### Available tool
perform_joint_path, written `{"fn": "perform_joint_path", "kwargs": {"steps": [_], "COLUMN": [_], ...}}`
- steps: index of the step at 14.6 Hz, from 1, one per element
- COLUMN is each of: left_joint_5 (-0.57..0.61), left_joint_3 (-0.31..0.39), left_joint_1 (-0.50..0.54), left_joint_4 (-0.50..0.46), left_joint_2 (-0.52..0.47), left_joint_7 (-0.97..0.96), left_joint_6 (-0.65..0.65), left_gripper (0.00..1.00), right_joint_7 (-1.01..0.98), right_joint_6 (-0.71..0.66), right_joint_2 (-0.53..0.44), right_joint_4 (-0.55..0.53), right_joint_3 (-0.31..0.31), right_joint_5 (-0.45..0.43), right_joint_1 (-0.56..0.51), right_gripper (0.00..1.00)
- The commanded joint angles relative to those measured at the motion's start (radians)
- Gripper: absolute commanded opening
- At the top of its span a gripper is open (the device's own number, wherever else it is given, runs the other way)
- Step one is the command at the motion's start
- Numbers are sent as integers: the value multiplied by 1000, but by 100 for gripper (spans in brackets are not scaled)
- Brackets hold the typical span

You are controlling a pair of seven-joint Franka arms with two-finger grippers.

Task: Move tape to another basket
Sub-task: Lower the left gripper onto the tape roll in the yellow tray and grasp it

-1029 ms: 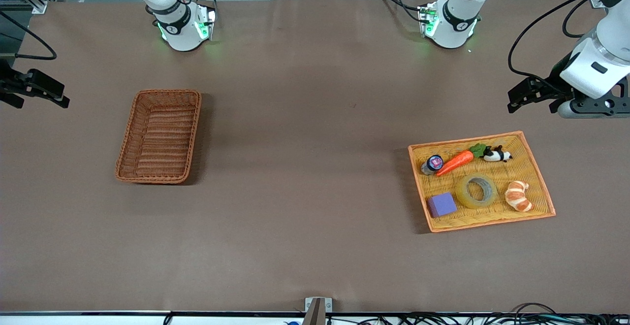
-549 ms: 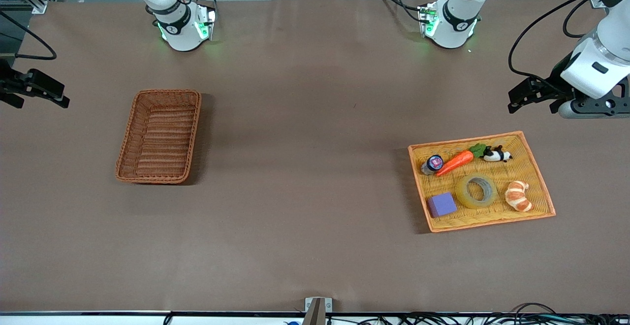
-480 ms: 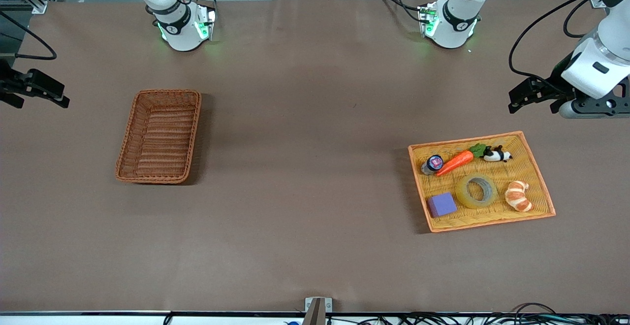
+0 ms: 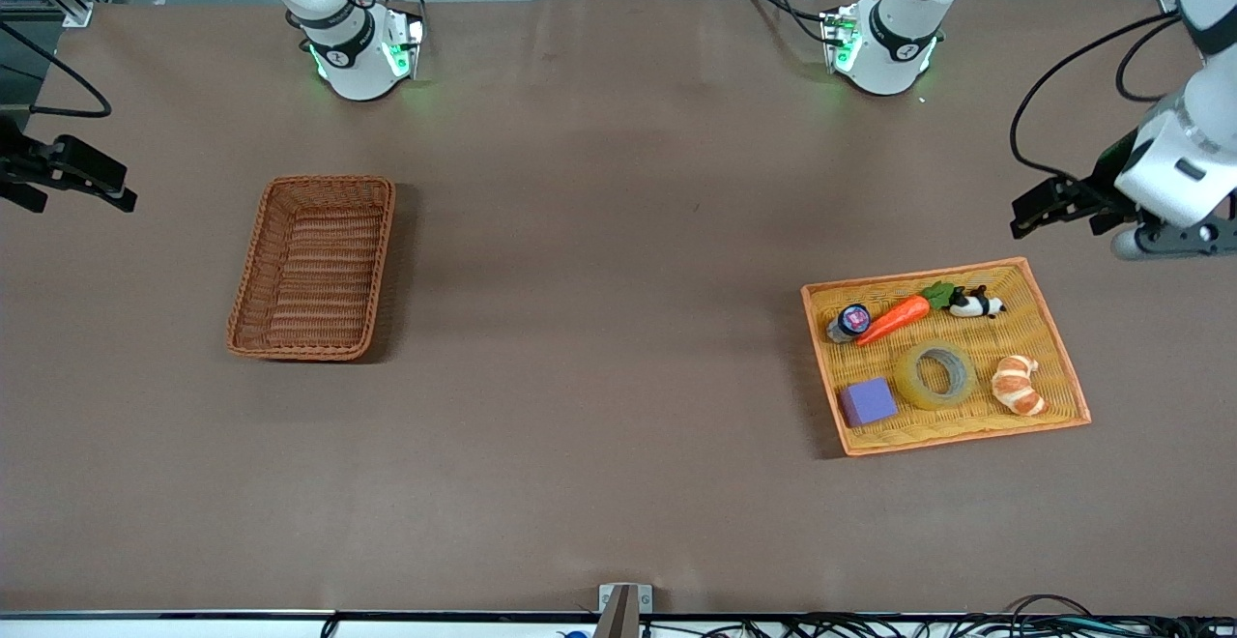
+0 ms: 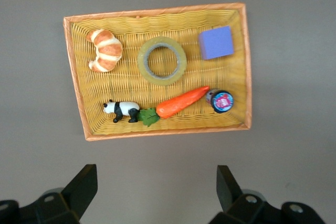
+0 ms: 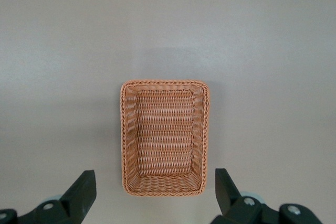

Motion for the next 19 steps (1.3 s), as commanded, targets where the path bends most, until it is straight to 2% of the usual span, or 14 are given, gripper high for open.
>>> {"fn": "perform_joint_path", "kwargs": {"steps": [1,10,13,19], "left_joint_5": [27,33,46,46], "left_joint_3": [0,0,1,1], "left_joint_1": [25,111,111,110], "left_joint_4": [11,-67,-116,-111], "left_joint_2": [99,287,340,478], "left_joint_7": [27,37,37,19], "left_joint_6": [56,286,411,581], "left_gripper": [100,99,100,100], "right_joint_7": [10,10,11,11], "right_joint_6": [-9,1,-2,-6], "right_joint_2": [-15,-15,-15,-15], "right_joint_4": [-7,-7,-7,-7], "right_joint_3": [-2,-2,-2,-2], "right_joint_5": [-2,-2,-2,-2], "right_joint_1": [6,3,4,4], "right_gripper": [100,100,100,100]}}
